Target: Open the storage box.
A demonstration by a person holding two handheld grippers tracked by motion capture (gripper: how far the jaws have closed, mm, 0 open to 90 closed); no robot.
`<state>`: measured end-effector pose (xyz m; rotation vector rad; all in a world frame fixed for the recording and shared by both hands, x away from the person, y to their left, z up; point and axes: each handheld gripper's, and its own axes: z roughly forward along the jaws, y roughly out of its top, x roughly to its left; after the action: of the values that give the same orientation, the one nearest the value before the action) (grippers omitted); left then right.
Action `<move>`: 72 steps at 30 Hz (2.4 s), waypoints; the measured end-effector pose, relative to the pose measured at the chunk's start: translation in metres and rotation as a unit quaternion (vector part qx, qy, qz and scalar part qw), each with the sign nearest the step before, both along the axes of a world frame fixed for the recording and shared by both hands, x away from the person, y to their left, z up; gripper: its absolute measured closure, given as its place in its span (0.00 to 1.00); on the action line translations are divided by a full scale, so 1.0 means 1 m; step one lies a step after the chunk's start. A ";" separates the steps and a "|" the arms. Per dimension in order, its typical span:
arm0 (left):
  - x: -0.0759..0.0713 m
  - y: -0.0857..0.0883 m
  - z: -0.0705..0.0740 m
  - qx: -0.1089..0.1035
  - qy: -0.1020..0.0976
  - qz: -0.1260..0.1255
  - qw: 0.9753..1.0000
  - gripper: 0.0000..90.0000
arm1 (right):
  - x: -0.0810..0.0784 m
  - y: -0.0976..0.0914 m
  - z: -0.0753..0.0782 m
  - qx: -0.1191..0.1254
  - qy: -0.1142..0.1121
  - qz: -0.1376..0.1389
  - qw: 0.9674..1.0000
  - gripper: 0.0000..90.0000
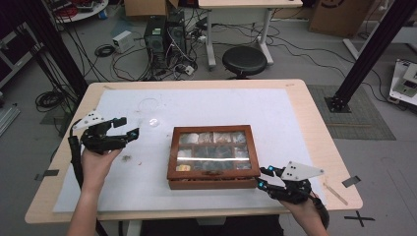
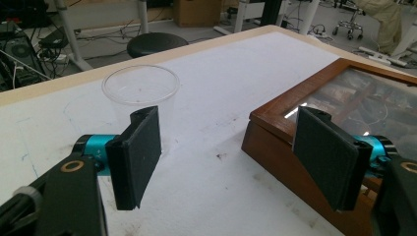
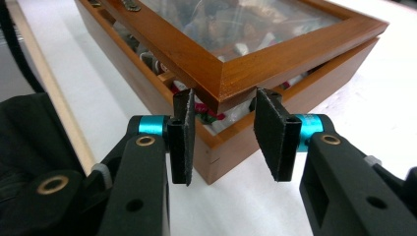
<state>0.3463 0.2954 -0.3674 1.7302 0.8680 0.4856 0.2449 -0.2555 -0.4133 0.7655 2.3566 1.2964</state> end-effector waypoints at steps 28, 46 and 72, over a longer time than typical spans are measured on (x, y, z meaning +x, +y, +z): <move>0.000 0.002 -0.001 -0.005 0.003 0.000 1.000 0.30 | 0.001 0.005 -0.010 -0.047 0.055 -0.008 0.997 0.75; 0.001 0.000 -0.003 -0.005 0.008 -0.002 1.000 0.30 | -0.004 0.008 0.003 -0.038 0.012 -0.029 0.999 0.84; 0.001 0.001 -0.003 -0.015 0.012 -0.003 1.000 0.30 | 0.009 0.009 0.030 0.009 -0.045 -0.054 0.998 0.66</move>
<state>0.3471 0.2968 -0.3703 1.7126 0.8828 0.4475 0.2539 -0.2464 -0.3838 0.8109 2.2054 1.2807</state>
